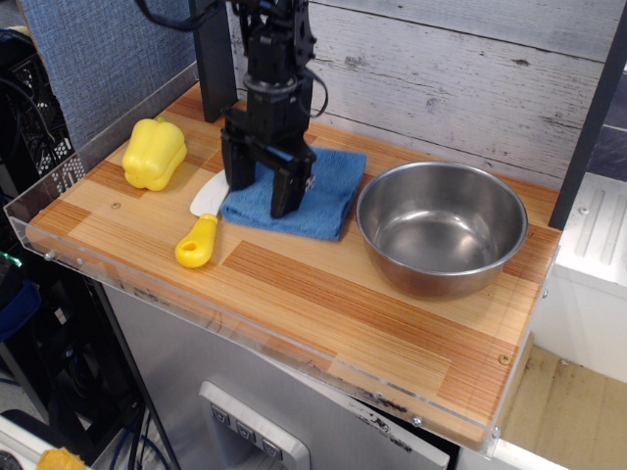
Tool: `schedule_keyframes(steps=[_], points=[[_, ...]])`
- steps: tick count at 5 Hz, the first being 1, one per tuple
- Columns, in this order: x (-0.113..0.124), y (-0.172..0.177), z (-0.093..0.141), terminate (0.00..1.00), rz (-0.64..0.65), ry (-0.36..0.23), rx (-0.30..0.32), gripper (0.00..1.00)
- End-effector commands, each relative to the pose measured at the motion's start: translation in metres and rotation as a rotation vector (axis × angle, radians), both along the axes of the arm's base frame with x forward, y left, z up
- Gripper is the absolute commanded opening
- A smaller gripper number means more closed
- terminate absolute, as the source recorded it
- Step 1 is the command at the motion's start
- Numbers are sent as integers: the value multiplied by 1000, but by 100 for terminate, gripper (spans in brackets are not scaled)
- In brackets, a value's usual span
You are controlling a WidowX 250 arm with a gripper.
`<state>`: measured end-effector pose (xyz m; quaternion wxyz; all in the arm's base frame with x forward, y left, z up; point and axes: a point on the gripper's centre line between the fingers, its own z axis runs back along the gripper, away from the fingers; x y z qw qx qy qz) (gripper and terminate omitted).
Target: Move the blue cloth to the back edge of the table.
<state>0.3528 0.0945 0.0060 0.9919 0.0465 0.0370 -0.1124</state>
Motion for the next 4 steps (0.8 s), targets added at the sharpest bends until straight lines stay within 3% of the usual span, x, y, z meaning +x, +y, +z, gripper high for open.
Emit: schedule_keyframes(steps=[1, 2, 3, 4], points=[[24, -10, -3, 0, 42, -13, -41, 100], [27, -22, 1, 0, -18, -21, -14, 100], [24, -32, 20, 0, -70, -78, 12, 100], [26, -36, 58, 0, -75, -203, -13, 100]])
